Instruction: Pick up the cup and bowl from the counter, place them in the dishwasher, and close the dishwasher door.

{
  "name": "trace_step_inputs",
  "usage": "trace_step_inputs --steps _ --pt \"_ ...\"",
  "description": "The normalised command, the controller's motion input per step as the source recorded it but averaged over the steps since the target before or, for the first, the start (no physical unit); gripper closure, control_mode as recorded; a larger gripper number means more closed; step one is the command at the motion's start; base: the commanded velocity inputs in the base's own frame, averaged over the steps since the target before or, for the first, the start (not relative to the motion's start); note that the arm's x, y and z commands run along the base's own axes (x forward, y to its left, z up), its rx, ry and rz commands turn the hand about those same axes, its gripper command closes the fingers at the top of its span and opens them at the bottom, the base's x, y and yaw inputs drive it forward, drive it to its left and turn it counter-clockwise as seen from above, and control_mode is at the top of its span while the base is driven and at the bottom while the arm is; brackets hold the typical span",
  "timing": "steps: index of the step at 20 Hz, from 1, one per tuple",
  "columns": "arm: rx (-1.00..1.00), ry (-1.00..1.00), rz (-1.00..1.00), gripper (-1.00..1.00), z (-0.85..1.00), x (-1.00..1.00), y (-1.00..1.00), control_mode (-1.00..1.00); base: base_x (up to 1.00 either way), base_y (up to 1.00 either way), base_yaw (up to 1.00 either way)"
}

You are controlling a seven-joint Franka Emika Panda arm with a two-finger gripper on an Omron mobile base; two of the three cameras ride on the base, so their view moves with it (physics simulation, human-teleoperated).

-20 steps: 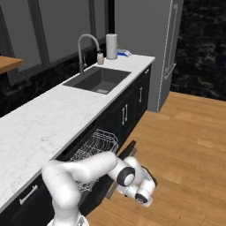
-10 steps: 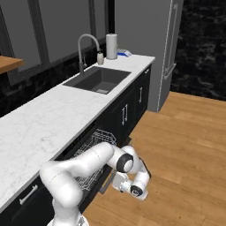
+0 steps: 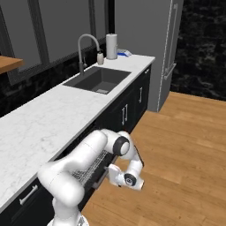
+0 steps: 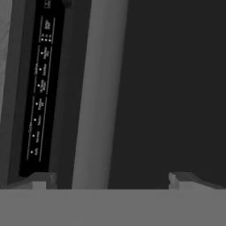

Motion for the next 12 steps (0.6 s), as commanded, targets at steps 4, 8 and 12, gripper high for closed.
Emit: trace_step_inputs --steps 4,8,12 --pt "-0.25 -0.05 0.0 -1.0 -0.01 -0.42 1.0 -1.0 0.0 0.0 0.0" --pt "-0.06 -0.11 -0.01 -1.0 -0.19 -0.31 1.0 -1.0 0.0 0.0 0.0" --pt "0.1 -0.12 0.0 -1.0 -0.45 -0.22 1.0 -1.0 0.0 0.0 0.0"
